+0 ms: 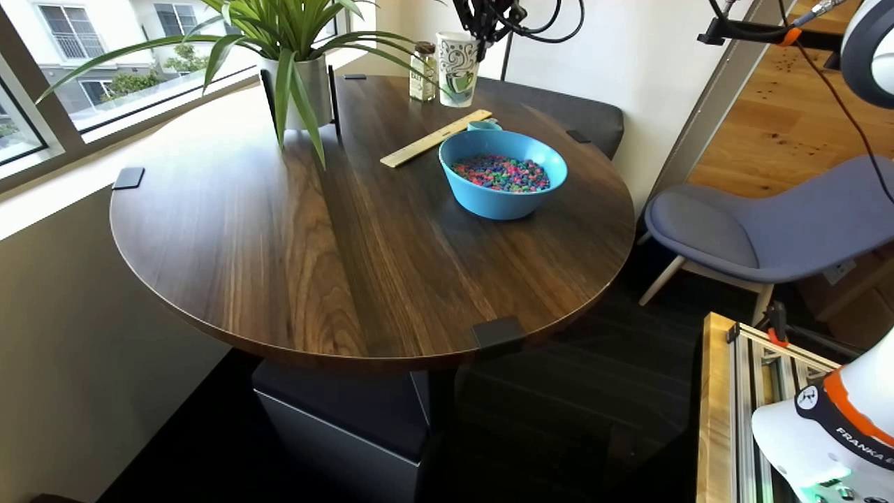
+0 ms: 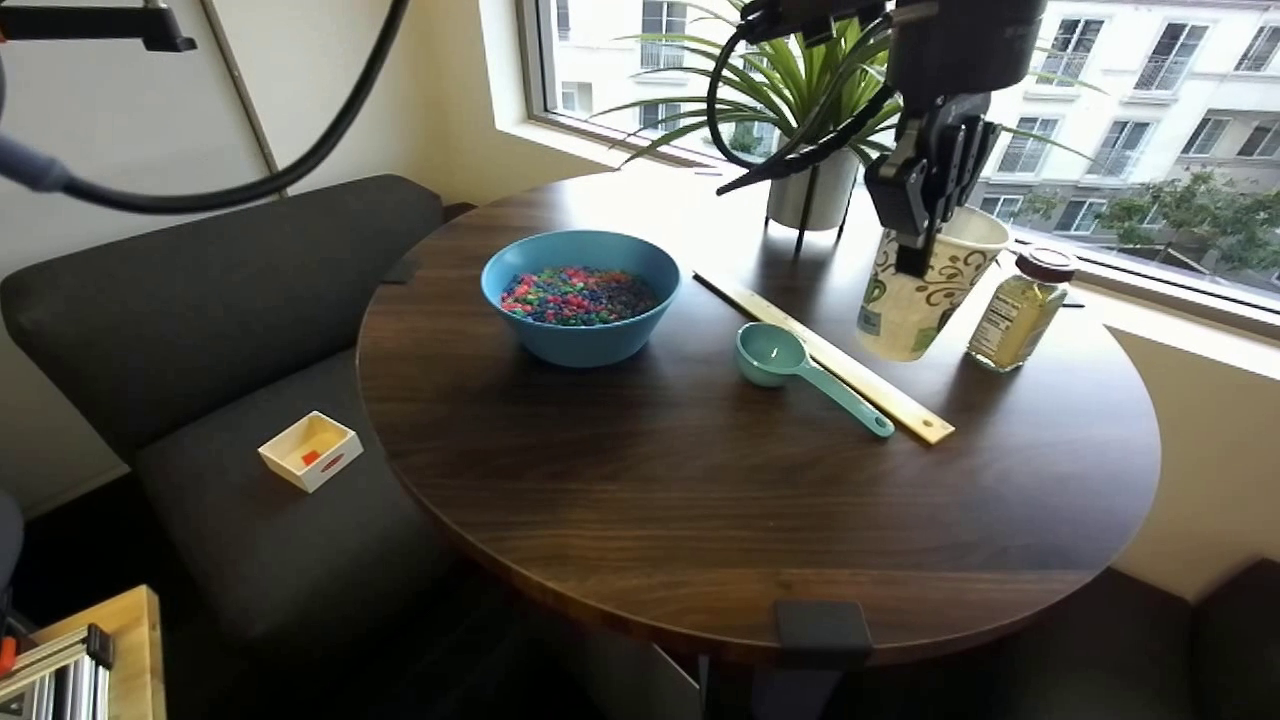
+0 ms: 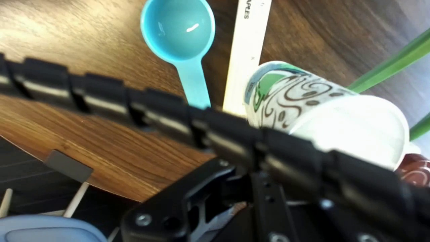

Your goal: Move the cup to the right

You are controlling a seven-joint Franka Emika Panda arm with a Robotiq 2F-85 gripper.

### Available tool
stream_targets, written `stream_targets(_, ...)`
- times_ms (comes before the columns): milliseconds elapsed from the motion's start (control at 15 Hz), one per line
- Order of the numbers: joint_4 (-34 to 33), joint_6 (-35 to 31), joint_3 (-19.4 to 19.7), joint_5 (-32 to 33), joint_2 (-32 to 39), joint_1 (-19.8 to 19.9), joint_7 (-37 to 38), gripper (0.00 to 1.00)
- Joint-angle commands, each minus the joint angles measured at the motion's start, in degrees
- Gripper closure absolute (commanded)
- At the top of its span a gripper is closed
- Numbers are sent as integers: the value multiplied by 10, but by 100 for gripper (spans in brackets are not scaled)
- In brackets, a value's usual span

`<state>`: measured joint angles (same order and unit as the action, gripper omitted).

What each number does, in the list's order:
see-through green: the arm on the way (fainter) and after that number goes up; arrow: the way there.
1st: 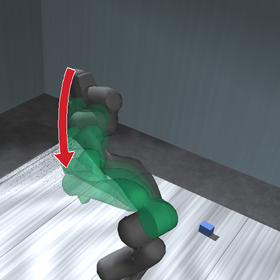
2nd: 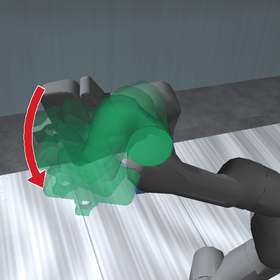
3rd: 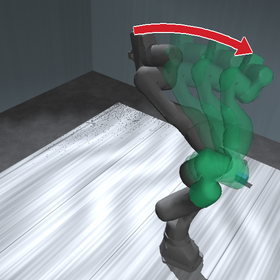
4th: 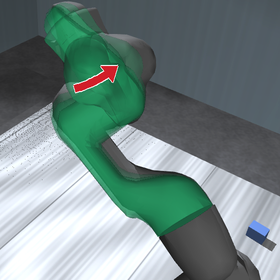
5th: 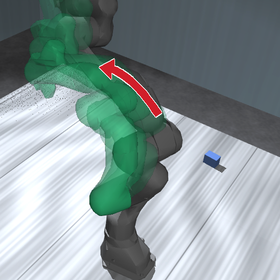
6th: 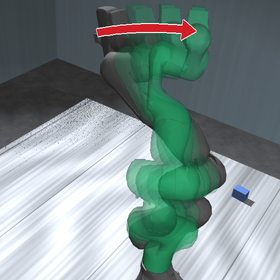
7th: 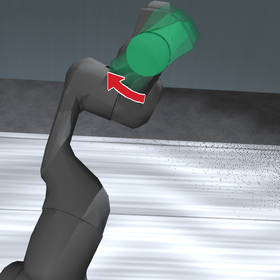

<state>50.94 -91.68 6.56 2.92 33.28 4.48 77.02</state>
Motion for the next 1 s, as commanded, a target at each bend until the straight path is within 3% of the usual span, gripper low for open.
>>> stream_targets(0, -75, 45, -3, -17, 51, 6, 25, 99)
stream_targets(267, -98, 33, -6, -34, 73, 11, 33, 99)
stream_targets(533, -112, 6, 12, 9, 88, -5, 35, 99)
stream_targets(933, -121, 13, 11, 21, 100, -5, 40, 99)
